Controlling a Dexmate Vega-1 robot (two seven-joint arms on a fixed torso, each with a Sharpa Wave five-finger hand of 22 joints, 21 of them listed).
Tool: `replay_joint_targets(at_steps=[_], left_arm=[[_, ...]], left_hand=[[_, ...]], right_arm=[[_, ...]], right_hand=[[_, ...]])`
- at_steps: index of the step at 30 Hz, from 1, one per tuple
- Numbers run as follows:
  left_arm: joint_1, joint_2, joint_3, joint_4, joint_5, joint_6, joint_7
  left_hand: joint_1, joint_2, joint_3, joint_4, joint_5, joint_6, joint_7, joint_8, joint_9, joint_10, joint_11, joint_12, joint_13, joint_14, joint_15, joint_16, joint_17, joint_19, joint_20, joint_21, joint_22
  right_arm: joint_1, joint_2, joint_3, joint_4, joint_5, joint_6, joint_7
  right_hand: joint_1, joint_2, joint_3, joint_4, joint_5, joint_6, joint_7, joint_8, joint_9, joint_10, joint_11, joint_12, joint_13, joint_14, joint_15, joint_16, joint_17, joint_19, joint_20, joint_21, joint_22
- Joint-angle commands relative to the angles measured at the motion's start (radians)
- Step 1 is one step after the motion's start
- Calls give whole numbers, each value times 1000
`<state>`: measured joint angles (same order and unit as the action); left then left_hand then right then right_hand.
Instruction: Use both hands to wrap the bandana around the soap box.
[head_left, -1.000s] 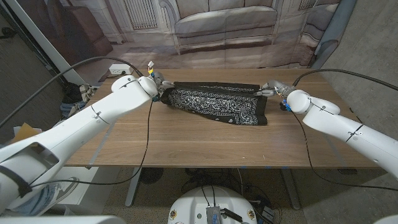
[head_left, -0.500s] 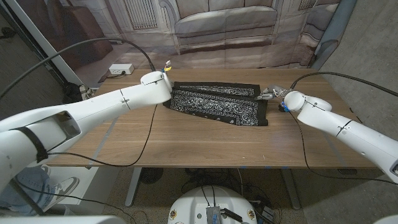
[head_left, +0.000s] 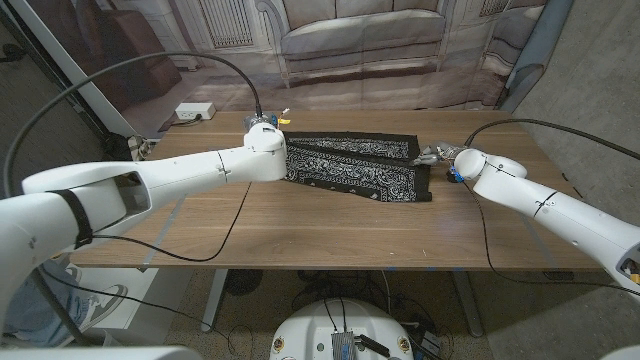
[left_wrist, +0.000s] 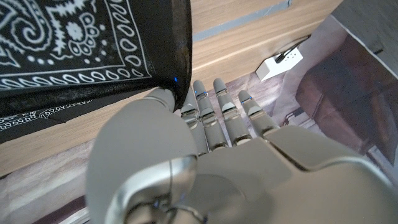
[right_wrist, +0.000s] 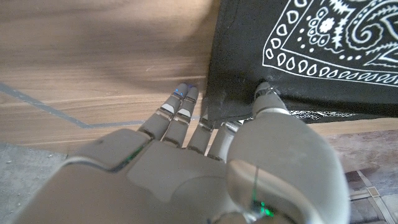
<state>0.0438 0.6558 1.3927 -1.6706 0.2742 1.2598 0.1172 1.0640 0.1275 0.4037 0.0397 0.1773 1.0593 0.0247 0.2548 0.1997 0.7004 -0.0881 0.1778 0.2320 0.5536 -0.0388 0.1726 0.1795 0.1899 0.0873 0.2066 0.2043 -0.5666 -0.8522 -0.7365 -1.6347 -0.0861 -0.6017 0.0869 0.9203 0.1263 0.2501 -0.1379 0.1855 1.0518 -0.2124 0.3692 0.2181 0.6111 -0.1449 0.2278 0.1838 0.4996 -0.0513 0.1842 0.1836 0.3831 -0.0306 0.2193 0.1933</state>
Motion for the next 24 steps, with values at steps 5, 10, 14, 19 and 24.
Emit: replay_joint_targets(at_steps=[5, 10, 14, 19, 24], left_arm=[[69, -43, -4, 152, 212, -162, -50], [114, -57, -51, 183, 264, -210, -49], [149, -67, -94, 201, 291, -242, -50], [173, -77, -129, 221, 320, -268, -82], [193, -84, -156, 238, 344, -292, -111]], left_hand=[[-2, -14, 7, -11, -4, -2, -24, -3, 2, -21, -17, 6, -2, -26, -14, 3, 1, -24, -5, -5, 0], [4, -22, 9, -20, -4, -7, -33, -5, 2, -26, -25, 8, -3, -34, -20, 4, 0, -28, -5, -3, -1], [11, -27, 14, -29, -3, -26, -43, -12, 2, -32, -32, 10, -5, -41, -23, 6, 0, -32, -7, -2, -2], [10, -38, 18, -40, -3, -118, -59, -41, 5, -71, -23, 7, -8, -66, -20, 9, 2, -47, -7, 1, -4], [-8, -56, 9, -43, -5, -213, -65, -64, 7, -126, -13, 5, -10, -111, -6, 6, 4, -72, -10, 1, -5]], right_arm=[[-10, -3, -12, -22, 16, -47, -6], [-20, -3, -13, -38, 15, -54, -26], [-21, -3, -23, -50, 4, -63, -34], [-23, -6, -29, -69, -7, -74, -42], [-27, -8, -33, -90, -14, -89, -48]], right_hand=[[-8, 2, 9, 0, 2, -5, -1, -3, 3, -14, 8, -3, 3, -10, 5, -2, 2, -4, 4, -4, 4], [-10, 2, 10, 0, 1, -7, 0, -4, 3, -21, 12, -6, 4, -16, 3, -3, 3, -8, 6, -5, 4], [-11, 2, 11, 0, 1, -12, -2, -6, 4, -26, 14, -8, 4, -20, 5, -4, 3, -11, 6, -6, 4], [-11, 1, 13, -1, 1, -16, -3, -8, 4, -31, 15, -10, 4, -23, 5, -4, 3, -14, 7, -7, 4], [-12, -1, 14, -2, 0, -32, -4, -14, 5, -41, 16, -14, 5, -32, 7, -6, 3, -22, 11, -9, 4]])
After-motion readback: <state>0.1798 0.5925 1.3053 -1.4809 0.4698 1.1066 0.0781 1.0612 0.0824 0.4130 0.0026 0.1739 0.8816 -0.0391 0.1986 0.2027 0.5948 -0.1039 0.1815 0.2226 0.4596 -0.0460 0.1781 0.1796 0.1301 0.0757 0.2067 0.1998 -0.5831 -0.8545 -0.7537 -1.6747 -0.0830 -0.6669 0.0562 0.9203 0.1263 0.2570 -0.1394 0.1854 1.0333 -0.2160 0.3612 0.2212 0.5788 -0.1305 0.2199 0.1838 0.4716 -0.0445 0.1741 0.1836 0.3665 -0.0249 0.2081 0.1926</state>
